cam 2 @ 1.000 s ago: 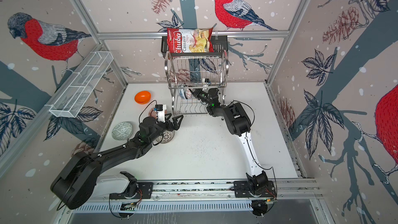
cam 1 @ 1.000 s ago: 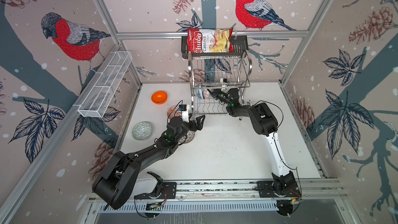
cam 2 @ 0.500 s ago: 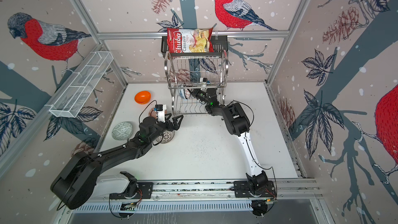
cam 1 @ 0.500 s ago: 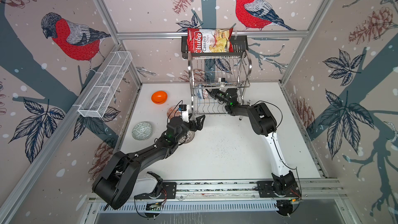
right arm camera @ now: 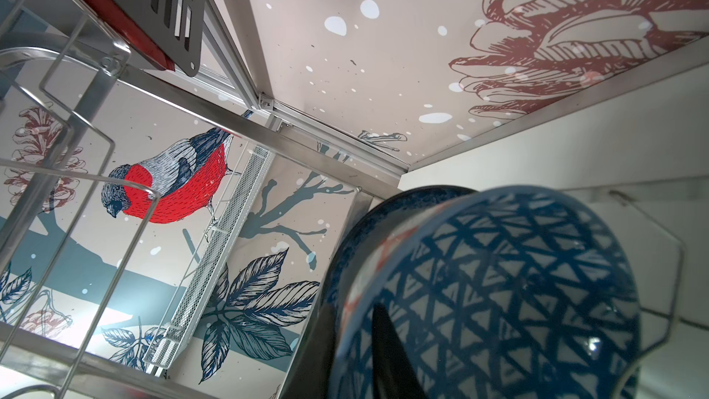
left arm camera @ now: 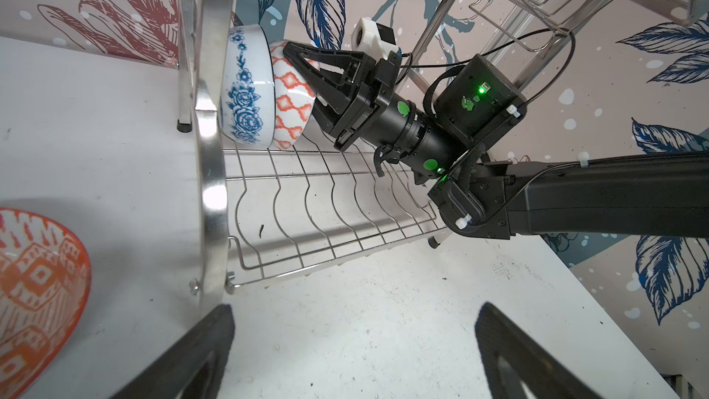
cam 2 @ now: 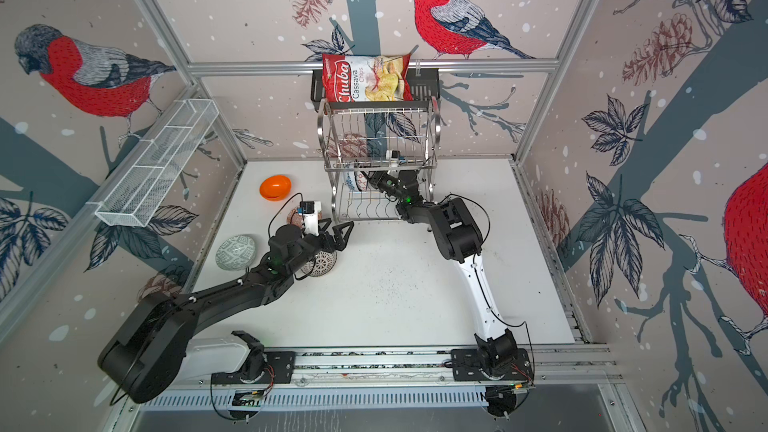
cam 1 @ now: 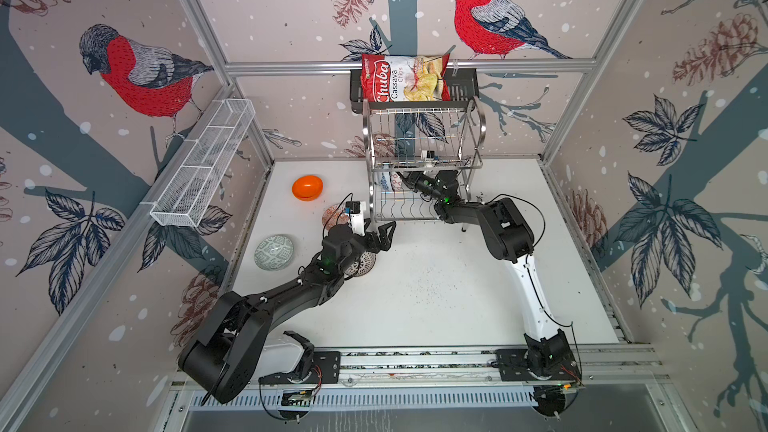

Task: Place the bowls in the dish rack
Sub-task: 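Push the blue bowl on edge against the floral bowl with the right gripper, then open the right gripper and release the blue bowl standing in the rack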

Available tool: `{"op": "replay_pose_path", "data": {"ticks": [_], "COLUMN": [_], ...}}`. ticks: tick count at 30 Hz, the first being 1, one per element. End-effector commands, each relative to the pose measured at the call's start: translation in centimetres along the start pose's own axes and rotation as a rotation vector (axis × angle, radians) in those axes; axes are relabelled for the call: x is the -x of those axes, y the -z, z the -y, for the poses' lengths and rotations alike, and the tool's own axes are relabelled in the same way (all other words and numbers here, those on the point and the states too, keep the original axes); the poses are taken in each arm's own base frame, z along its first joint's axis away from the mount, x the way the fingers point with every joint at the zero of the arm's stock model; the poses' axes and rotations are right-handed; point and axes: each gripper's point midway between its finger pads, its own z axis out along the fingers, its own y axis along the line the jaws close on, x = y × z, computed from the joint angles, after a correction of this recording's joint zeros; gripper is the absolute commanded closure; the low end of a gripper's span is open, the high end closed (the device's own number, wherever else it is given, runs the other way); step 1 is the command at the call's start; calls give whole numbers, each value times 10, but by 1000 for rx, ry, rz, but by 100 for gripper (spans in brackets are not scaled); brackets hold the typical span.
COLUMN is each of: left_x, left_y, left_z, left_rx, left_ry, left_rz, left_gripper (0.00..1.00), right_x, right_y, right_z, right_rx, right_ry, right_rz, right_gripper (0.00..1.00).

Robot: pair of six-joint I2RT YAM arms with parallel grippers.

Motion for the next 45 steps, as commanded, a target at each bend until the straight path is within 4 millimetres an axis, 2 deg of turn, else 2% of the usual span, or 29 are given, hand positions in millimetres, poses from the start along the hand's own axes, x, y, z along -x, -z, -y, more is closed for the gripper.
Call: {"op": "replay_pose_path", "data": {"ticks": [1, 8, 23, 34, 45], "left_x": [7, 6, 6, 6, 6], "left_y": [0, 0, 0, 0, 0], "left_z": [2, 1, 0, 1, -4], "left_rx": [-4, -4, 0, -3, 31], "left_ry": [-15, -16, -16, -16, -8], "left_rz": [21, 20, 17, 19, 14], "left_gripper": [2, 2, 2, 2, 2], "right_x": [-1, -3, -3, -1, -14], "right_y": [-1, 0, 4, 13, 36], "right_z": [-12, -16, -16, -31, -52], "right_rx": [21, 31, 29, 44, 57], "right_ry": [34, 48, 45, 54, 60], "right_rz": [-17, -24, -16, 0, 21], "right_gripper": [79, 74, 73, 70, 63]}}
